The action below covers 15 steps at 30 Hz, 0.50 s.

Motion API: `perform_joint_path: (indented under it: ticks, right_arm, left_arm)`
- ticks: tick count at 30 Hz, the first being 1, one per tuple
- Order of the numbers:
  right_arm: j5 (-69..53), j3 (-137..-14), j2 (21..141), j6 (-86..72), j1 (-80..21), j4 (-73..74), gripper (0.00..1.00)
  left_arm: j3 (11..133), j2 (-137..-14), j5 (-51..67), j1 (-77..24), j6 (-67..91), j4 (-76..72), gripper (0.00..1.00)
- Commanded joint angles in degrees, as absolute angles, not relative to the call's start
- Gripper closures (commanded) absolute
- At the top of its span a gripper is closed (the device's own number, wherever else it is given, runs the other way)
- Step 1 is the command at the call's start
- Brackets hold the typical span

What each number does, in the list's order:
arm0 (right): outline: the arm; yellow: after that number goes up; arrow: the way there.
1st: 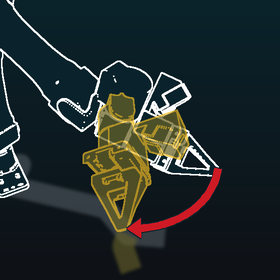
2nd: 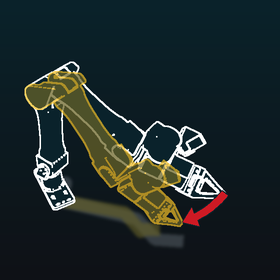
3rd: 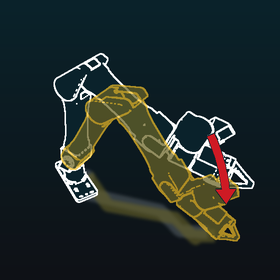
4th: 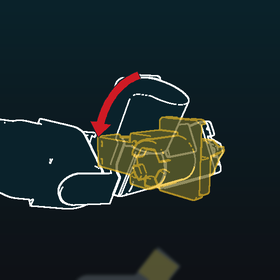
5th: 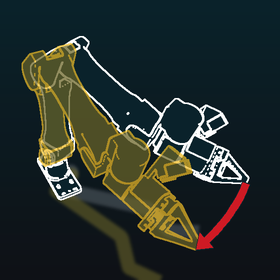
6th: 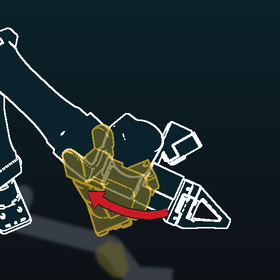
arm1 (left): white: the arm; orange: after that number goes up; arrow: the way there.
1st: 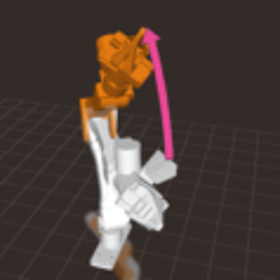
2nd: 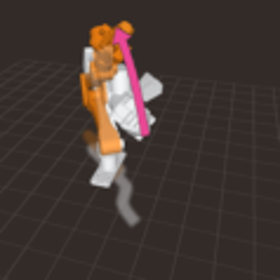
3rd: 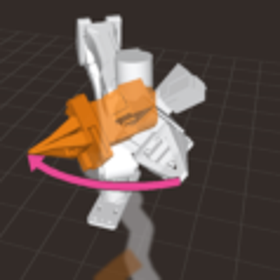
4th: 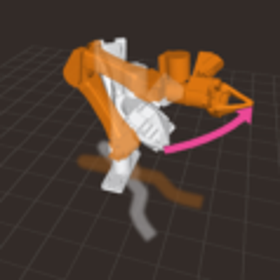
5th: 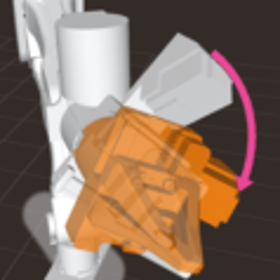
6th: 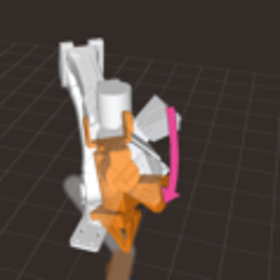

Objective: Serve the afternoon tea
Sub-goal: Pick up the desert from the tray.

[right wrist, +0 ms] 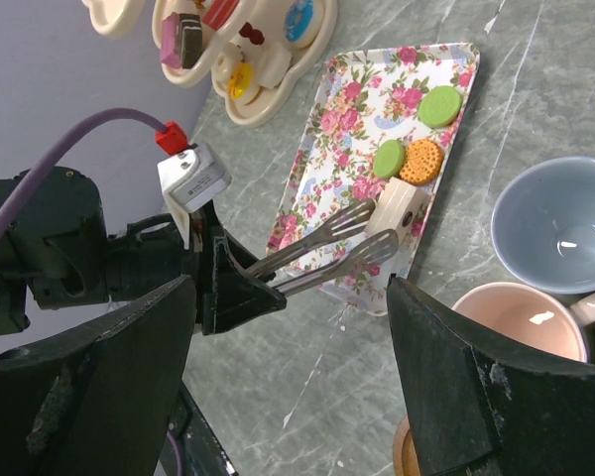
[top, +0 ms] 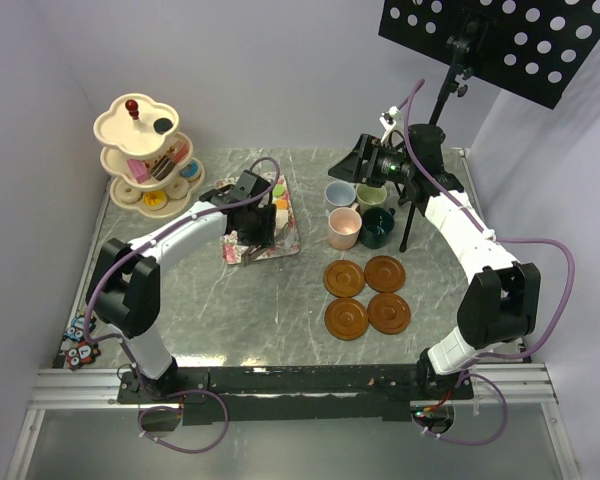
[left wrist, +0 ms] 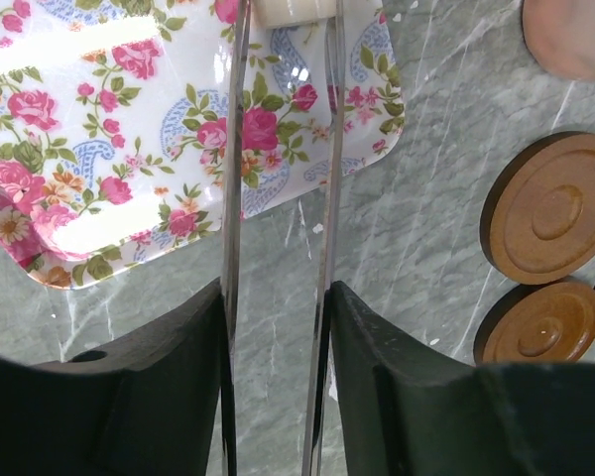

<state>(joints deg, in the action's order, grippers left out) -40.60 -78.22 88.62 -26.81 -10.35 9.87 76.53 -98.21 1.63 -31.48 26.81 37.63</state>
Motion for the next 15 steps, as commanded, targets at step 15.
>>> perform_joint_path:
  ticks: [15]
  right_arm:
    - [-41.75,-77.70,86.04,-26.72,-9.93,7.56,0.16]
  left_arm:
    - [76.90,-89.12,-4.74,-31.73,28.47,36.12,0.64]
